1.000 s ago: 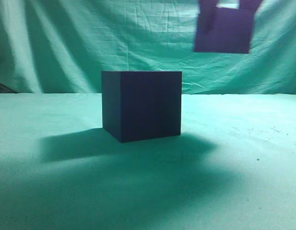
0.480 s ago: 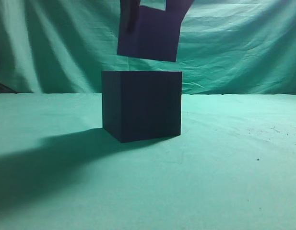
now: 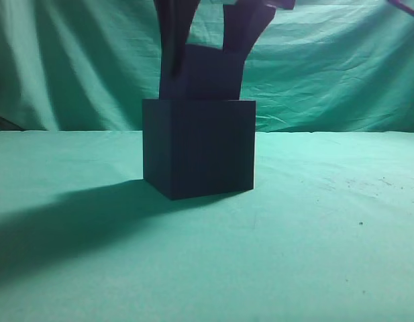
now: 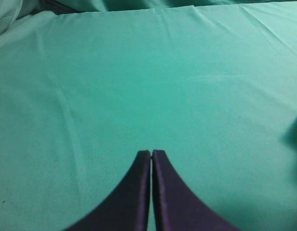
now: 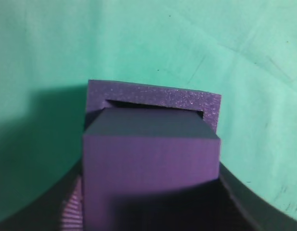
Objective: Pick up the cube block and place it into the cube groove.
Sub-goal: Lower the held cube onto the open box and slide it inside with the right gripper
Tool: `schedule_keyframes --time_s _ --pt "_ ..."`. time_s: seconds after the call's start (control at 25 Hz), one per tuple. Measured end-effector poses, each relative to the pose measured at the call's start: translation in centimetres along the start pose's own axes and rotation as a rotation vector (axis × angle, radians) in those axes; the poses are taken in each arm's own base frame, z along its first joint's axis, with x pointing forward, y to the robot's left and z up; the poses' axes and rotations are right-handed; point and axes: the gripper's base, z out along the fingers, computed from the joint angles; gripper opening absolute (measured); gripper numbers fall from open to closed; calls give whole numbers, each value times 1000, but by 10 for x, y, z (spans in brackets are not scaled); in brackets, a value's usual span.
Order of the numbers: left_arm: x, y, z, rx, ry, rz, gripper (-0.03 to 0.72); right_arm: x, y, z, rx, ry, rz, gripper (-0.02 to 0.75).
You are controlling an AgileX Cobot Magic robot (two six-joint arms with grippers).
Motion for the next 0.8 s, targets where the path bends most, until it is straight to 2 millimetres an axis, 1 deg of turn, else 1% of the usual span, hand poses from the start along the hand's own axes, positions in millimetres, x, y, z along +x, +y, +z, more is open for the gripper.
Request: schedule_keyframes --time_s 0.2,0.56,0.64,0.72,0.76,0.8 --pt "0 0 0 0 0 0 0 -1 0 8 2 17 2 419" --pt "0 0 0 0 0 0 0 -1 -2 9 25 19 -41 419" --pt "0 0 0 0 0 0 0 -2 -3 6 29 22 -45 517" --pt "0 0 0 0 0 0 0 -5 -2 -1 30 15 -41 606" --pt "0 0 0 0 0 0 0 -7 -2 -5 31 11 -42 633" --pt "0 0 0 0 0 0 0 -10 -1 -11 33 6 -42 629"
